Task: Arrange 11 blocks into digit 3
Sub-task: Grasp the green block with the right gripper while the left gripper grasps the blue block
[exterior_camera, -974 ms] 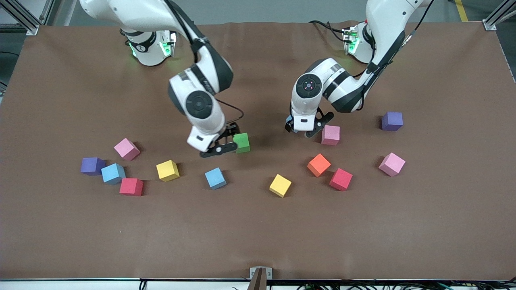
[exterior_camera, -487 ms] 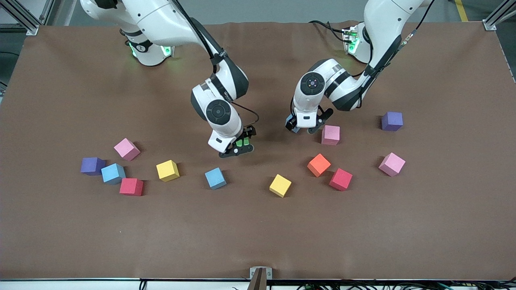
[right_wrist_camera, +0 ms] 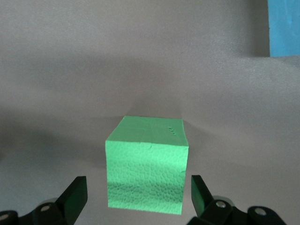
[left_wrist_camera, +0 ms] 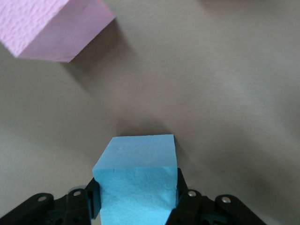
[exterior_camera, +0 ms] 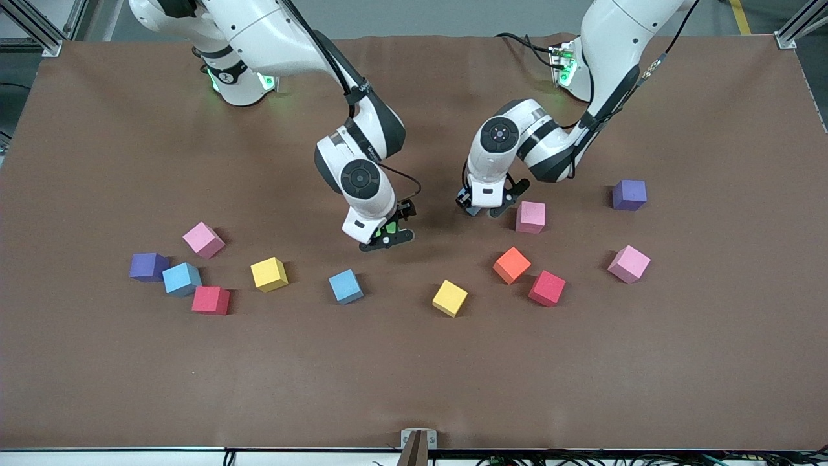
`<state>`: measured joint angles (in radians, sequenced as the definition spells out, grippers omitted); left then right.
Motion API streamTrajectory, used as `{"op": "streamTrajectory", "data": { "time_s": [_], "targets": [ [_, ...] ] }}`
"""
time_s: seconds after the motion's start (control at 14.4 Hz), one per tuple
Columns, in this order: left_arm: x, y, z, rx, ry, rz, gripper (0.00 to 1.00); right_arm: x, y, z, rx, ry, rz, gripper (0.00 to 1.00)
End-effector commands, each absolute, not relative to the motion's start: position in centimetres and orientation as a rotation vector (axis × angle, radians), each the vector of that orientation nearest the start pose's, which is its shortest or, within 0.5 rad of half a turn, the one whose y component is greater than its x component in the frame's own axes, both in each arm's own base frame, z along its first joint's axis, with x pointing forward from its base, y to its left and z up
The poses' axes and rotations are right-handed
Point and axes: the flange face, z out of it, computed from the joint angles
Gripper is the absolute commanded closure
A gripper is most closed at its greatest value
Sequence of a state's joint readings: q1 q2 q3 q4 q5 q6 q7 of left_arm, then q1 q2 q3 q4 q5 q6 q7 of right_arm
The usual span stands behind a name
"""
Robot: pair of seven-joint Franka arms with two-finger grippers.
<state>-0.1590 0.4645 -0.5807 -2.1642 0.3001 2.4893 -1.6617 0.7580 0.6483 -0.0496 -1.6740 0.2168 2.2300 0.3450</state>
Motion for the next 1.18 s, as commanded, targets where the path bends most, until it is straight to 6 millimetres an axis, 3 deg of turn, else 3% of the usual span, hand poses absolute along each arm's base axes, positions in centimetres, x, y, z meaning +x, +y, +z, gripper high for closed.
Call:
{"op": "streamTrajectory", "data": {
  "time_s": [0.0,0.14,0.35,0.42,0.63,0.7,0.83,1.11],
  "targets": [
    [40.3,-40.0,22.2,-3.027,-0.892,0.084,0.87,51.1,44.9,21.0,-3.038,-0.35,0.213,0.07],
    [39.4,-41.3,22.9,-3.09,-0.722,0.086,0.87,51.4,44.5,21.1,-3.038,-0.348,0.214,0.16],
    [37.9,-43.2,23.7,-3.162,-0.479,0.092,0.87,51.8,44.3,21.2,-3.044,-0.373,0.194,0.4],
    [37.4,-43.6,23.8,-3.178,-0.404,0.096,0.87,52.1,44.0,21.4,-3.048,-0.358,0.186,0.59],
    [34.9,-45.7,23.8,-3.204,-0.184,0.105,0.87,56.3,40.7,24.1,-3.04,-0.245,0.134,0.6],
    [33.7,-46.6,23.8,-3.205,-0.127,0.1,0.87,58.1,38.6,25.1,-3.044,-0.189,0.155,0.6],
    [32.9,-47.2,23.6,-3.2,-0.036,0.063,0.87,61.3,34.0,29.4,-3.041,-0.046,0.225,0.59],
    [30.4,-50.5,23.3,-3.205,0.137,0.019,0.87,64.5,23.8,36.9,-3.024,0.404,0.319,0.61]
  ]
}}
